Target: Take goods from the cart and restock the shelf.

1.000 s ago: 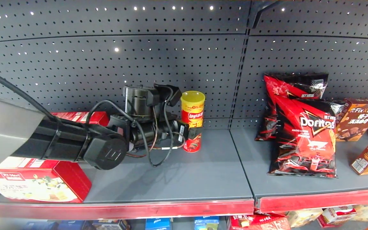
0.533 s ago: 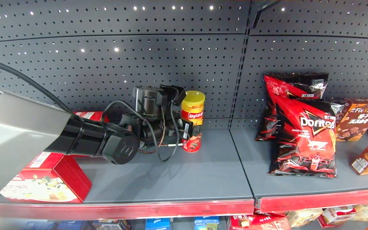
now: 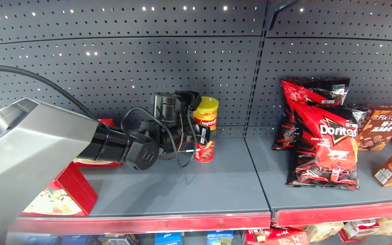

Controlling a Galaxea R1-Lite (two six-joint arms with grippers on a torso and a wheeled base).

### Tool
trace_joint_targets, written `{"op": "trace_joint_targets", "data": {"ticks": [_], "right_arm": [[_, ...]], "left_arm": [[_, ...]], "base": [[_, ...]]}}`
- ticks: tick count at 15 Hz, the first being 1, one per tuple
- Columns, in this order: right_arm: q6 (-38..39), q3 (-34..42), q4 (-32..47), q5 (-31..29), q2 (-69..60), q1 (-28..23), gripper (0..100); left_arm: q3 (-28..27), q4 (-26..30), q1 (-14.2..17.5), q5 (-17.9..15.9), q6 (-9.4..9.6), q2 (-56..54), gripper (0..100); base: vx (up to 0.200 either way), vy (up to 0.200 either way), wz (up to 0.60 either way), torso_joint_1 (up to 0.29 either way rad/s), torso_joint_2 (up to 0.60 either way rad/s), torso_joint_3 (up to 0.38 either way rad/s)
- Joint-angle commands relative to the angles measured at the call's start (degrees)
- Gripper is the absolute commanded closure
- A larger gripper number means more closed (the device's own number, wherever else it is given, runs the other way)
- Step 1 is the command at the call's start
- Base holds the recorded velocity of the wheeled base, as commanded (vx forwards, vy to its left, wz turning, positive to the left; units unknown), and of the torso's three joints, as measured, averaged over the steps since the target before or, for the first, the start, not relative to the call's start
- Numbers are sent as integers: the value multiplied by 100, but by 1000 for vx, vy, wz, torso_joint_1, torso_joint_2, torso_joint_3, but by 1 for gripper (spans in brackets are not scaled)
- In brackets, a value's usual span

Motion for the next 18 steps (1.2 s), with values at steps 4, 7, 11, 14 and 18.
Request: {"op": "trace_joint_targets", "data": {"ticks": [4,7,11,14,18], "right_arm": [[-17,7,4,0,6,-8,100],[-17,7,4,-8,-3,-17,100],[-17,-28,4,-8,-3,-17,100],[-26,-28,4,0,-20,-17,100],[-17,15,12,0,-82,-8,100]], "left_arm": [[-407,-10,5,86,-81,419,0],[-443,-98,-4,209,-89,533,0],[-469,-150,-83,218,-283,533,100],[-469,-150,-100,218,-283,533,100],[-425,-150,-206,227,-292,507,100]], "base": [[0,0,0,0,0,0],[0,0,0,0,0,0],[0,0,0,0,0,0],[0,0,0,0,0,0],[0,0,0,0,0,0]]}}
